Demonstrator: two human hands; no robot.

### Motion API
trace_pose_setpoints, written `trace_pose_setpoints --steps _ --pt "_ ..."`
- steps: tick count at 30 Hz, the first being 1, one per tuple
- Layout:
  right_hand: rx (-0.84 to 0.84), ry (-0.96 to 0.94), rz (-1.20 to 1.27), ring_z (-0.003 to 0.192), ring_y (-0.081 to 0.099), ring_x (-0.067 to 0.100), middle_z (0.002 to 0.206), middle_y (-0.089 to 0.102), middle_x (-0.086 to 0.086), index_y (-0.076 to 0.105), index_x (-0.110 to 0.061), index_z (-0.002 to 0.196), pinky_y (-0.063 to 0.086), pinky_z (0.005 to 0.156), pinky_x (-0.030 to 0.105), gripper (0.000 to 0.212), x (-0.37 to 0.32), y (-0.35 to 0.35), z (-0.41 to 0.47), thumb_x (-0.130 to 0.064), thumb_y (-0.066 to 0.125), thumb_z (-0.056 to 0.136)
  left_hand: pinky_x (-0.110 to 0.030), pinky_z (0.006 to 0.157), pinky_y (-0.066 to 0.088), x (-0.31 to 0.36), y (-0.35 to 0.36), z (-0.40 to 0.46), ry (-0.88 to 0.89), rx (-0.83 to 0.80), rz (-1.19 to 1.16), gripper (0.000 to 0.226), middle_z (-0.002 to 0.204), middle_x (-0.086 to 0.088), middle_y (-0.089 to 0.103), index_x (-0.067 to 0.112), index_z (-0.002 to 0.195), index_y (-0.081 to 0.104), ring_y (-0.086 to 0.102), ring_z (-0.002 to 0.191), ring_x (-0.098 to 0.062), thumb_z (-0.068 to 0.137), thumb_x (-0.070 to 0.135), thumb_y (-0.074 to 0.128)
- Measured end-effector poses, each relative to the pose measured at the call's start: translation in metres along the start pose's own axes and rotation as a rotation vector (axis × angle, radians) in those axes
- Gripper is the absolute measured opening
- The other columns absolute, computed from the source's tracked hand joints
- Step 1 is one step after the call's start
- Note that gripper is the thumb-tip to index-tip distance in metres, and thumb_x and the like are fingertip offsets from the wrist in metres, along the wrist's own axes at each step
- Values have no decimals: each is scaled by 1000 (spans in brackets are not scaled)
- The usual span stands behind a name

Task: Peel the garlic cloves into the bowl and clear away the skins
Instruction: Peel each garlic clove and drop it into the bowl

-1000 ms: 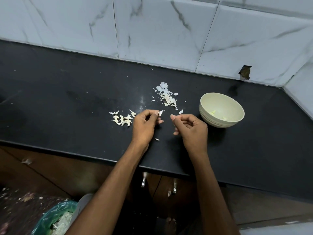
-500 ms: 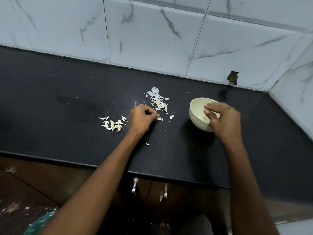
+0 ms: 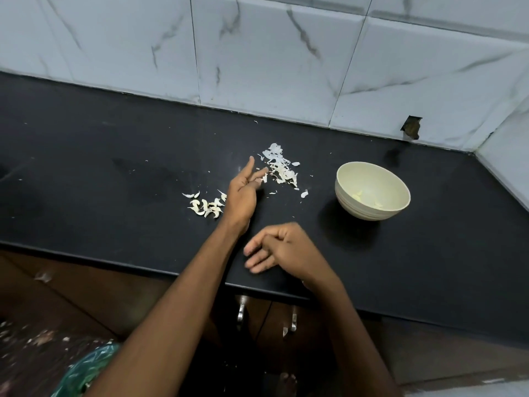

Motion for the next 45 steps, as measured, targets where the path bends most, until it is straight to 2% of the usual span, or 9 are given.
trace_pose_setpoints --steps 5,8,18,22,28,34,38,41,45 --pt "326 -89 -32 102 74 27 98 78 13 77 -13 95 59 100 41 30 -12 -56 55 4 52 96 -38 118 38 7 2 -7 1 -47 -7 63 141 -9 63 9 160 32 54 139 -24 103 -9 50" --pt "522 -189 101 109 73 29 110 76 16 76 -4 108 61 95 34 21 -18 -88 68 5 60 96 -41 119 41 8 3 -9 19 -43 16 65 138 -6 64 8 159 32 58 130 -14 101 -6 57" --pt "413 -287 118 64 69 12 79 76 5 77 -1 95 60 65 25 6 -25 -74 88 -1 78 89 -47 114 47 7 0 -5 24 -13 20 66 128 -5 68 4 158 33 64 124 -19 100 0 64" --pt "606 -319 227 64 70 13 77 73 5 76 -4 93 61 65 26 3 -24 -91 87 -1 75 92 -36 110 50 14 -10 -19 69 96 10 57 116 1 76 5 150 48 70 110 -8 98 7 69" --pt "691 -419 -491 83 71 27 91 72 5 75 -8 121 60 82 42 44 -27 -88 95 12 53 90 -29 99 55 44 -43 -67 320 258 72 26 108 -1 79 5 121 74 73 107 -11 95 7 73" --pt "994 -332 -668 84 70 34 88 75 4 68 -17 94 51 73 41 7 -44 -91 64 -22 73 91 -25 94 56 58 -126 -75 380 530 286 20 110 4 77 11 116 77 71 104 -5 96 13 72" --pt "805 -448 -679 91 65 28 103 70 6 73 -15 100 52 88 37 25 -37 -78 77 2 62 85 -33 93 59 43 -146 -60 217 585 308 28 104 0 76 13 115 77 72 92 -5 91 -1 70" --pt "652 -511 -708 102 63 26 112 72 1 77 -19 110 46 94 30 50 -40 -47 77 4 48 76 -15 87 54 46 -141 -61 221 593 407 22 104 2 72 14 107 78 66 86 5 91 1 70" --pt "482 -566 -520 82 64 14 101 72 -5 80 -22 103 53 81 30 39 -49 10 76 -3 53 81 -1 75 43 48 -143 -62 207 615 515 13 105 -1 70 13 99 80 60 82 6 92 5 71"
Point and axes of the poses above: each hand's wrist, its own z-axis towards the middle knuckle, its own y-axis out of the palm, x = y × z, the point moved 7 cm from there along z, towards the middle knuckle
